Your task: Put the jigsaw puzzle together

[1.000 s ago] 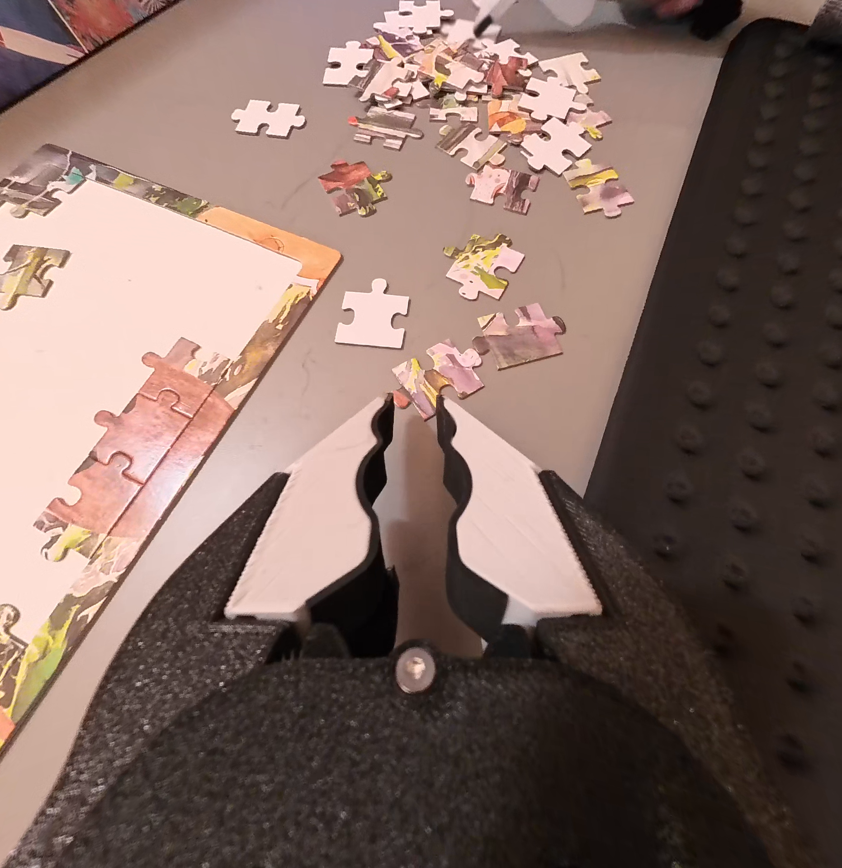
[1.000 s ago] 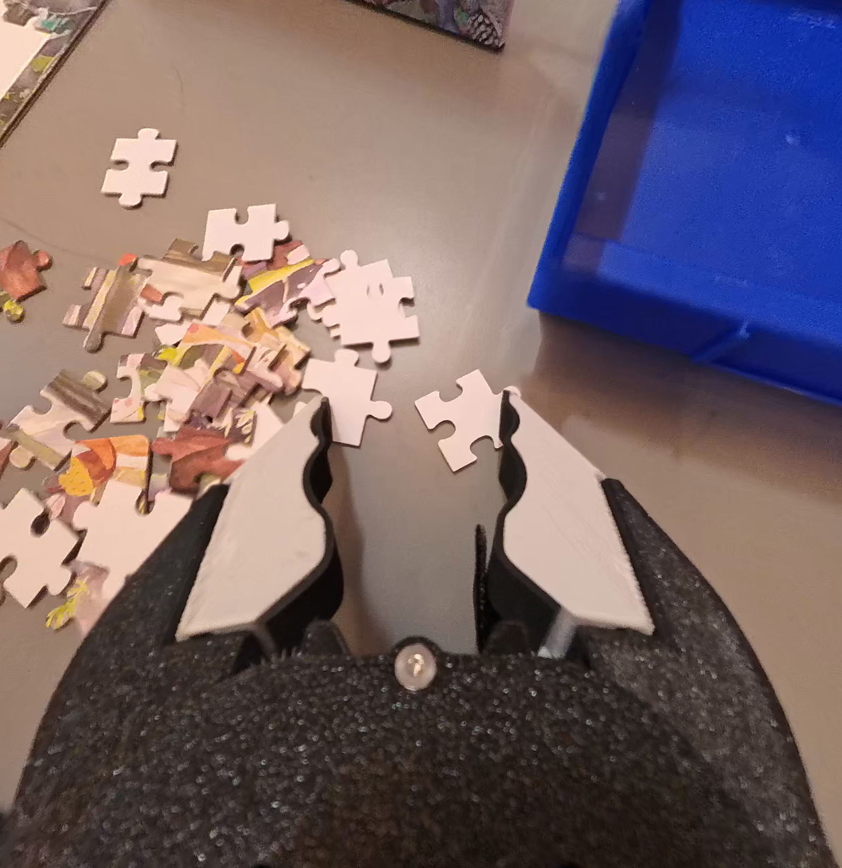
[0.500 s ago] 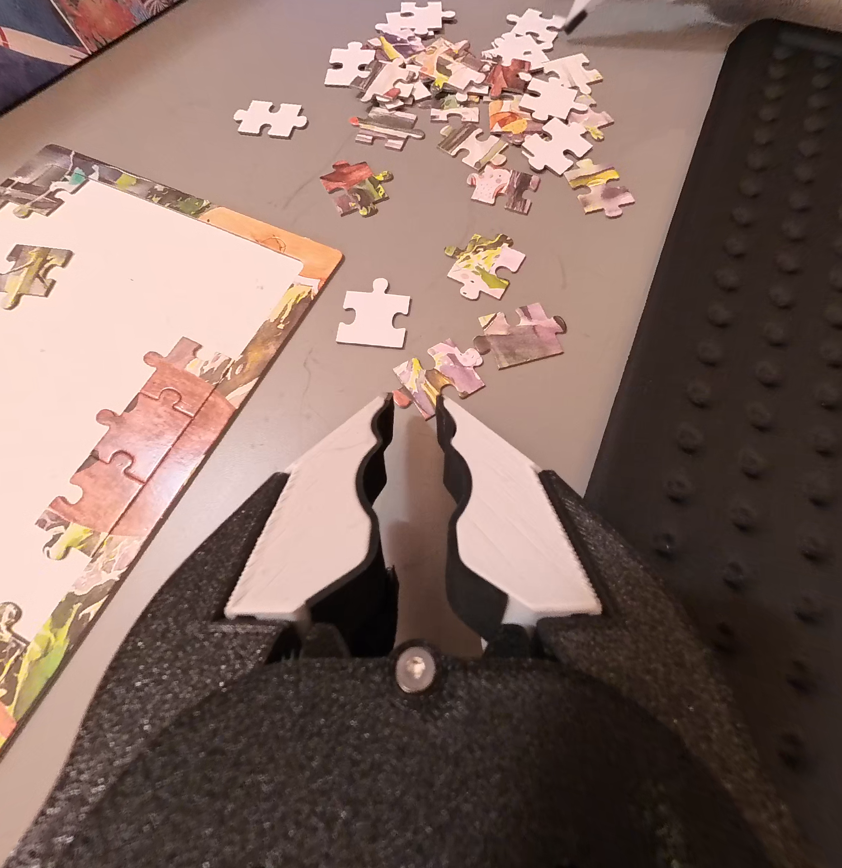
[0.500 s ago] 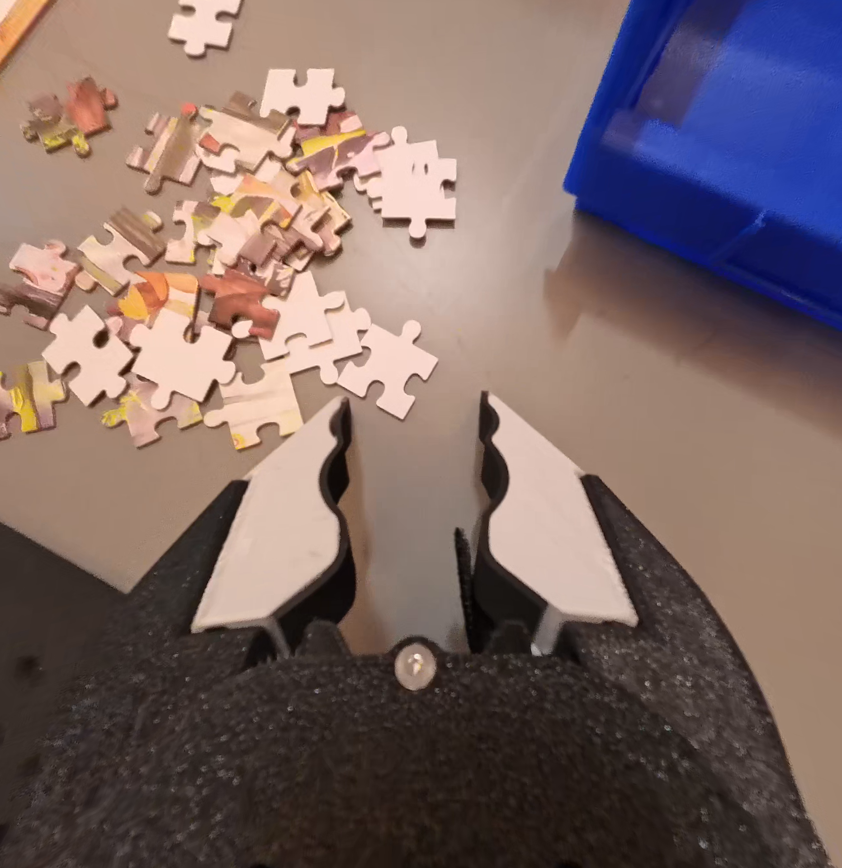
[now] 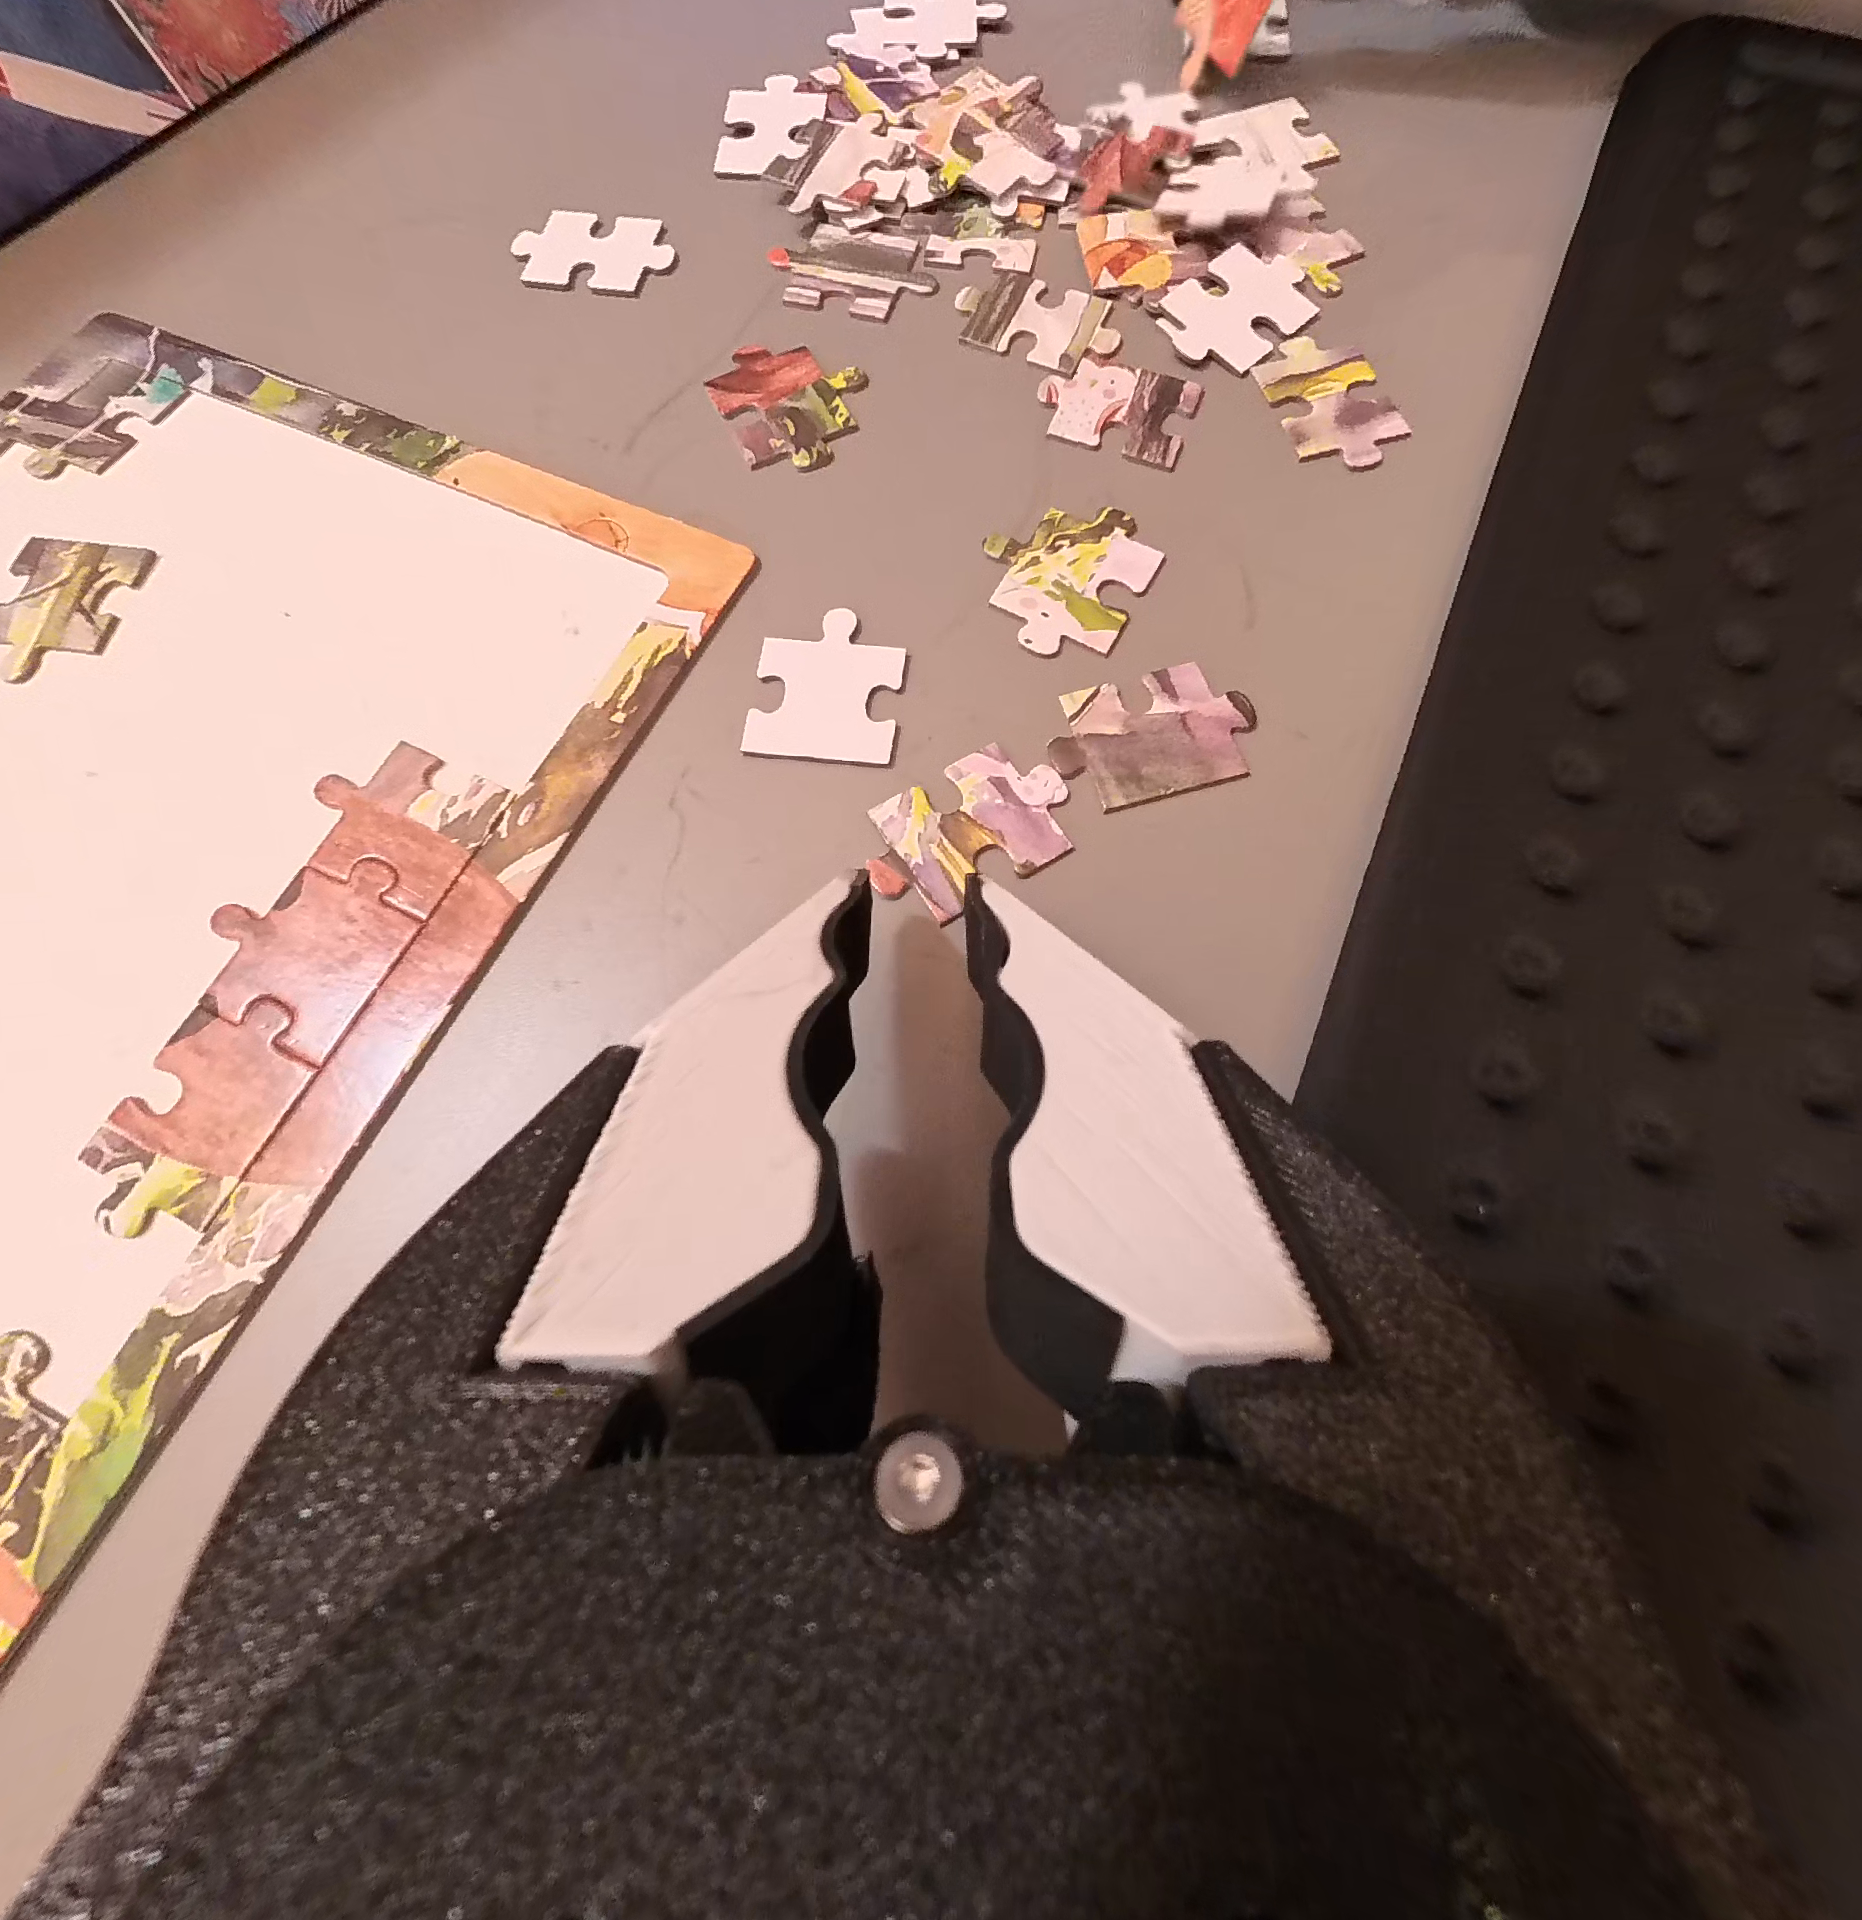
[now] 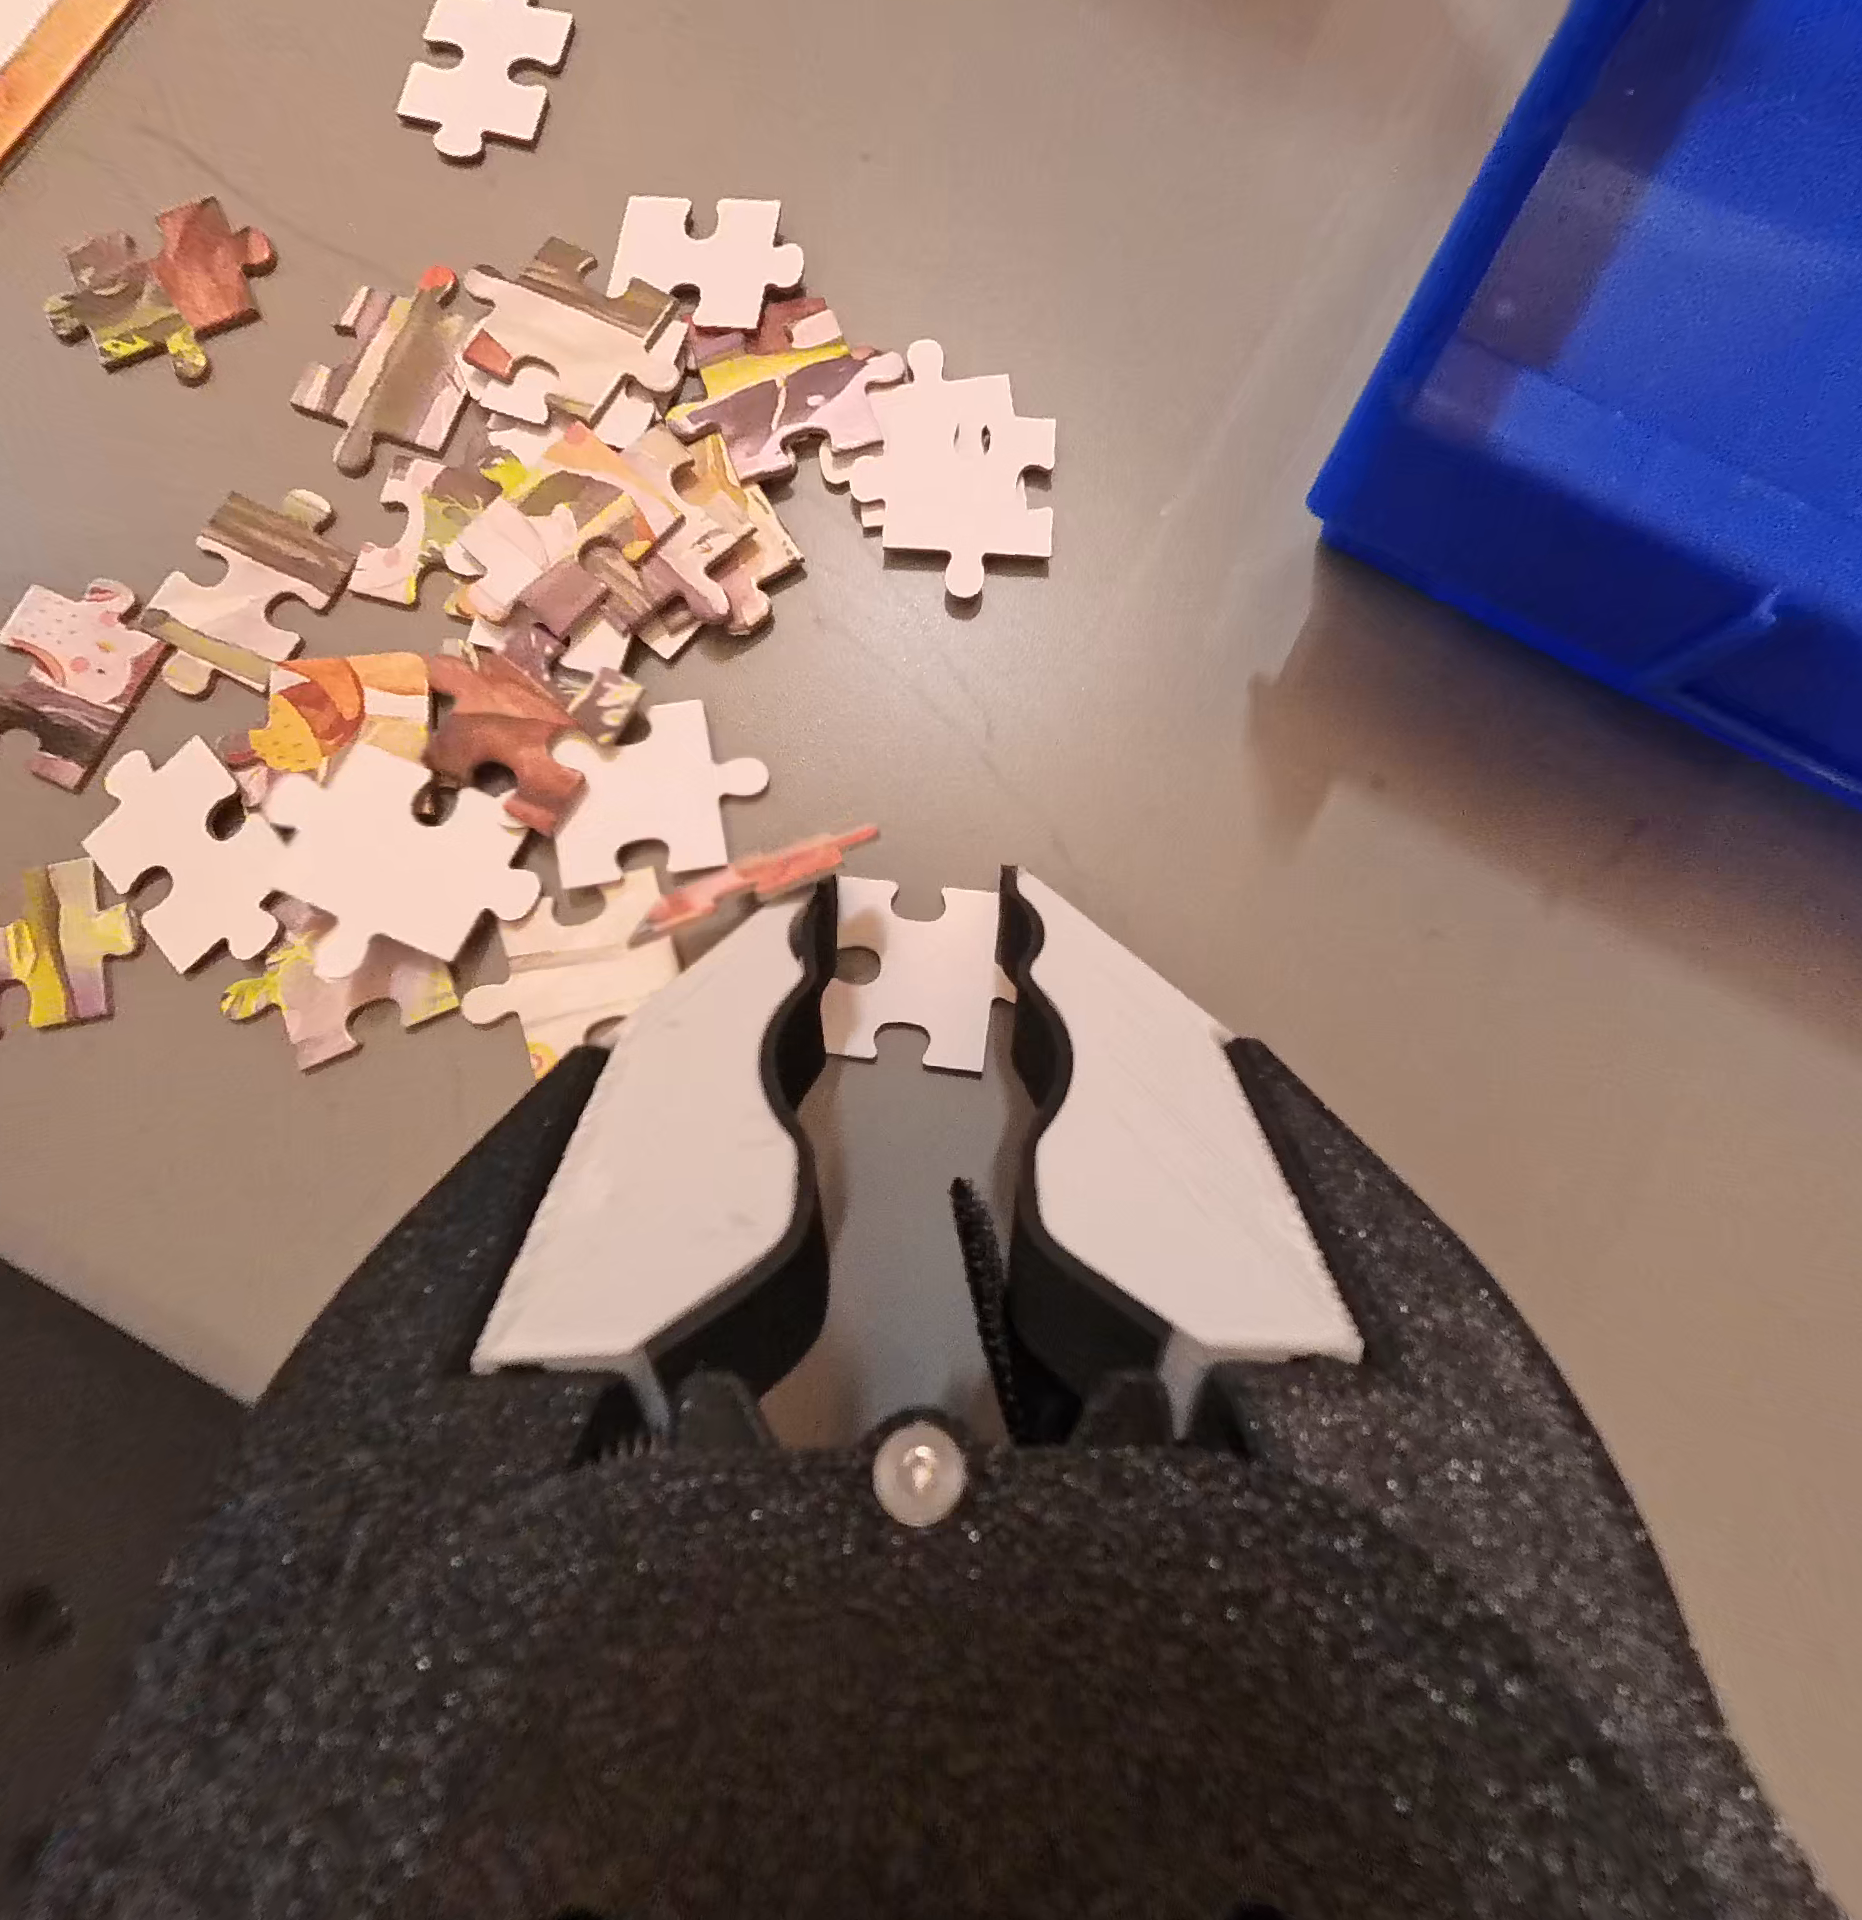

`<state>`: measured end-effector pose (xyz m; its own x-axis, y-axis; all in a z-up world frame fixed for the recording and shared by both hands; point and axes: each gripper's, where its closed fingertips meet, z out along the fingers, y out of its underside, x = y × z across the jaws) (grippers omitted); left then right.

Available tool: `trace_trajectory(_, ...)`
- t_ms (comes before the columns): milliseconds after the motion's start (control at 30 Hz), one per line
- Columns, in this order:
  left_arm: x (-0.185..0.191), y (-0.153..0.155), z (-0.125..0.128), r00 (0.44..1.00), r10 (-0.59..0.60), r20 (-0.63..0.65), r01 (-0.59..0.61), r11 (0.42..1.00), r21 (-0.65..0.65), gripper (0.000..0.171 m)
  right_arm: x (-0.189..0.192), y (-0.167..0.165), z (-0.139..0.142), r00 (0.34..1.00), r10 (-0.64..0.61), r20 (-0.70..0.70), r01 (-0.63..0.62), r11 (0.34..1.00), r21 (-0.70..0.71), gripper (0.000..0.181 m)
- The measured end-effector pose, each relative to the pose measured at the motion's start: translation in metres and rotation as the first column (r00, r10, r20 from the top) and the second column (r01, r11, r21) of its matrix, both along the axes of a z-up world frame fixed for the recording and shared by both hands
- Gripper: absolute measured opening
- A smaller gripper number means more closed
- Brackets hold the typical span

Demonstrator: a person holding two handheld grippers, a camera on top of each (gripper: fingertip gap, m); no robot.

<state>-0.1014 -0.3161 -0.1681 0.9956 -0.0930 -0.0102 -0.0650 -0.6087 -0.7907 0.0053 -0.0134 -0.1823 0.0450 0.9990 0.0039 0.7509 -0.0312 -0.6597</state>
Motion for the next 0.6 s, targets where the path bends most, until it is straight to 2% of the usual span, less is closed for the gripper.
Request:
trace_trajectory(100,0.0,0.0,0.0,1.0,0.001,0.0,-0.001,1.0,0.0,0.017,0.003,0.005,0.003,1.0,-0.02,-0.012,0.02,1.0,-0.003,0.031)
trace_trajectory(467,0.0,0.0,-0.001,1.0,0.001,-0.002,-0.001,1.0,-0.003,0.017,-0.001,-0.004,0.052,0.97,-0.018,-0.242,-0.019,0.989,-0.15,0.031)
trace_trajectory(533,-0.001,0.0,-0.001,1.0,0.002,-0.001,-0.002,1.0,-0.003,0.017,-0.008,-0.019,0.076,0.93,-0.01,-0.368,-0.095,0.959,-0.266,0.031)
trace_trajectory(567,-0.001,0.0,-0.001,1.0,0.003,-0.001,-0.003,1.0,-0.002,0.017,-0.012,-0.029,0.091,0.899,-0.016,-0.437,-0.151,0.926,-0.345,0.031)
trace_trajectory(600,-0.001,0.0,0.0,1.0,0.006,-0.002,-0.006,1.0,0.001,0.017,-0.015,-0.045,0.111,0.855,-0.02,-0.518,-0.249,0.86,-0.445,0.031)
